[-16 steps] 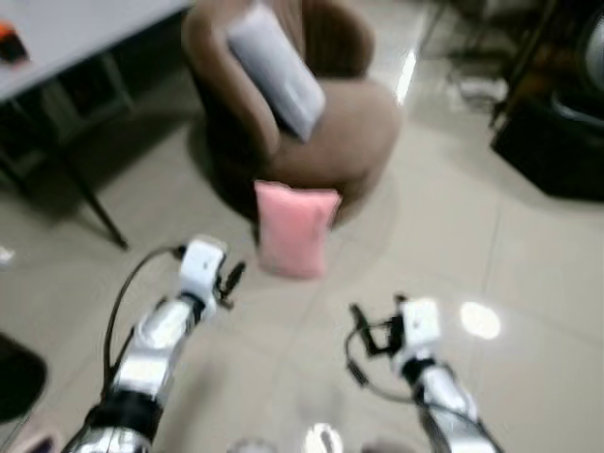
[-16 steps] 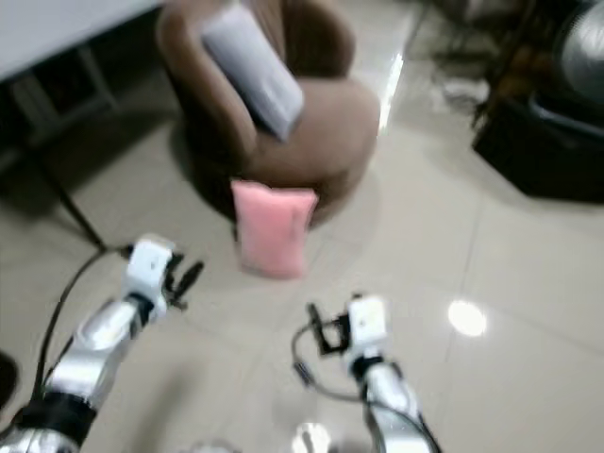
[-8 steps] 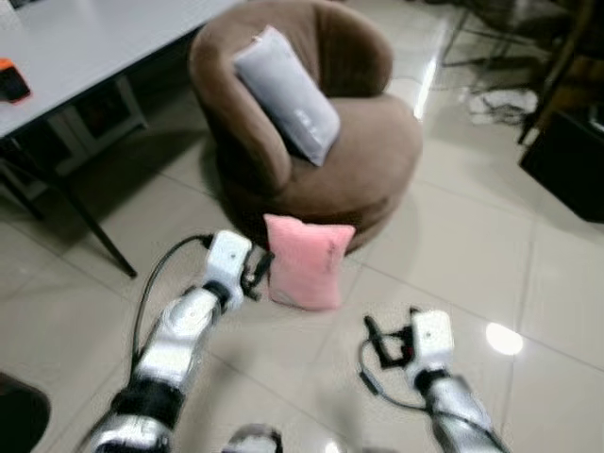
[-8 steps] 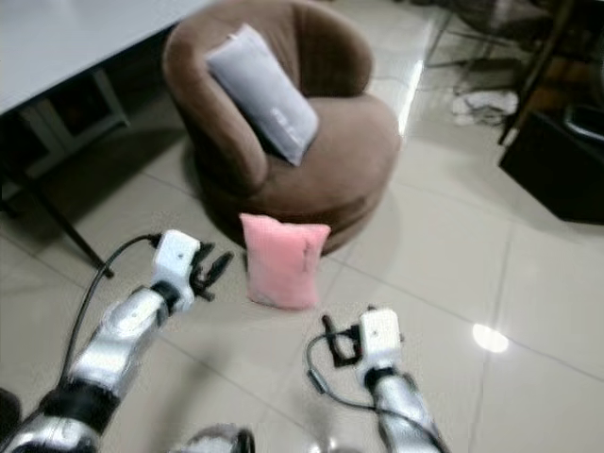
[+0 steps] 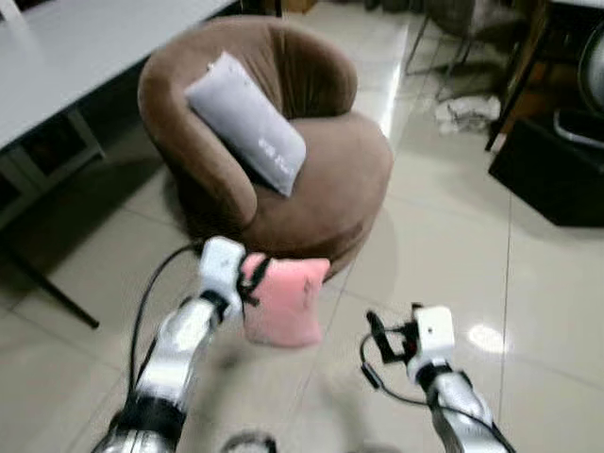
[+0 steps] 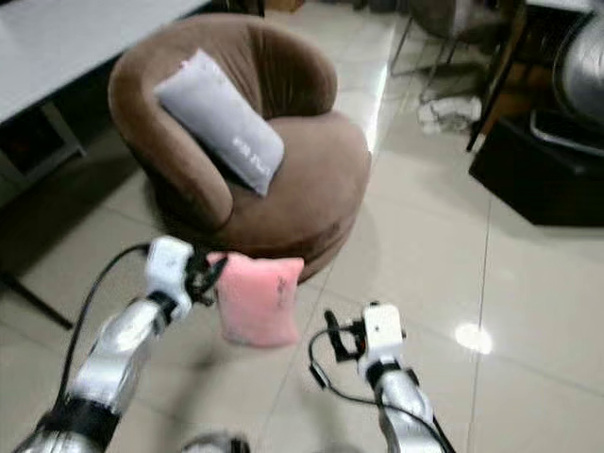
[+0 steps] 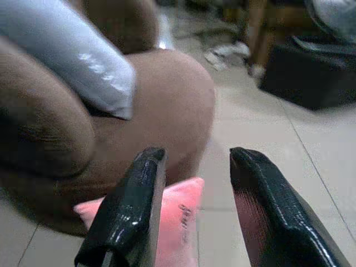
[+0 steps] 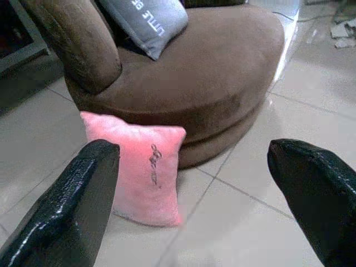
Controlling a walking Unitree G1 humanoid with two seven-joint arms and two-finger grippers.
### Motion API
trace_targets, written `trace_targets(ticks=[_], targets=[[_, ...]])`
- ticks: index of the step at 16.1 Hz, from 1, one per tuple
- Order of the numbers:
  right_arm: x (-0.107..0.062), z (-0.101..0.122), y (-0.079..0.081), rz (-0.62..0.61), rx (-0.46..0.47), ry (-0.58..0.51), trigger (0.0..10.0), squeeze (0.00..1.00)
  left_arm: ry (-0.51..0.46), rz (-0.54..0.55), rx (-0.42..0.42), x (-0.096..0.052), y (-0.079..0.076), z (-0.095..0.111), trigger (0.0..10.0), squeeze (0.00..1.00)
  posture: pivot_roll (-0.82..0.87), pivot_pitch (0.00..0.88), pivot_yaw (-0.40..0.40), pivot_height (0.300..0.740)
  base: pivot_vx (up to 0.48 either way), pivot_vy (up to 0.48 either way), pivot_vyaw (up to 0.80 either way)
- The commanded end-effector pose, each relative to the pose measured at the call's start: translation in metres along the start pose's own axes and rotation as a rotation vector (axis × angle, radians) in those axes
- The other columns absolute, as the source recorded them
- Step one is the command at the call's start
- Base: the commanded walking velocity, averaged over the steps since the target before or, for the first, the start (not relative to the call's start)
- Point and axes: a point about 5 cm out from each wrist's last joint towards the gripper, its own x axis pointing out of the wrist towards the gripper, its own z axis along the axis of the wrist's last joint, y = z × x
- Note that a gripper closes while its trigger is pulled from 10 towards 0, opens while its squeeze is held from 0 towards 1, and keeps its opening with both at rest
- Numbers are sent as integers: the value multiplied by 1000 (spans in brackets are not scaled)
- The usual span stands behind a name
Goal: Move the pillow to the sofa from floor
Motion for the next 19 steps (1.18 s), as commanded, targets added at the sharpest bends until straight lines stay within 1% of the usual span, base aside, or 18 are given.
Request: trace_targets(ticks=[1,2,3,4,5,7,8,10,11,12,13,14,15,18,19], targets=[[3,7,4,19,-6,-27,10000,0,-22,100,-43,-13,15,0,10000,0,-47,73,13,740,469,0,0],[5,10,3,20,-8,-36,10000,0,-16,160,-78,-26,21,-7,10000,0,-33,66,3,740,465,0,0],[7,14,3,24,-9,-46,10000,0,-9,187,-102,-37,20,-13,10000,0,-14,59,-14,740,465,0,0],[10,18,4,32,-14,-58,10000,0,-17,207,-128,-41,17,-17,10000,0,6,47,-37,740,461,0,0],[13,21,6,46,-18,-64,10000,0,-37,211,-145,-39,11,-18,10000,0,20,39,-60,740,461,0,0],[19,26,12,108,-57,-61,10000,0,-25,192,-140,-35,0,-30,10000,0,43,24,-100,740,461,0,0],[20,26,11,121,-68,-58,10000,0,-21,185,-130,-34,-2,-31,10000,0,48,19,-105,740,461,0,0],[27,28,7,101,-76,-49,10000,0,69,111,-36,-22,-39,-42,10000,0,46,22,-100,740,0,0,0],[28,28,8,97,-79,-52,10000,0,72,90,-5,-19,-58,-45,10000,0,42,25,-91,740,0,0,0],[29,29,9,95,-80,-54,10000,0,63,76,3,-18,-73,-47,10000,0,36,27,-83,740,0,0,0],[29,30,9,88,-75,-55,10000,0,55,49,34,-17,-82,-47,10000,0,27,28,-72,740,0,0,0],[28,29,9,79,-68,-53,10000,0,53,3,55,-15,-93,-48,10000,0,19,30,-64,740,0,480,0],[27,28,8,76,-65,-54,10000,0,59,-19,66,-15,-100,-50,10000,0,13,33,-56,740,0,480,0],[26,27,11,56,-51,-61,10000,0,88,-109,109,-14,-133,-58,10000,0,-13,42,-24,740,0,480,0],[25,27,12,38,-42,-62,10000,0,102,-148,106,-14,-151,-61,10000,0,-23,48,-7,740,0,480,0]])
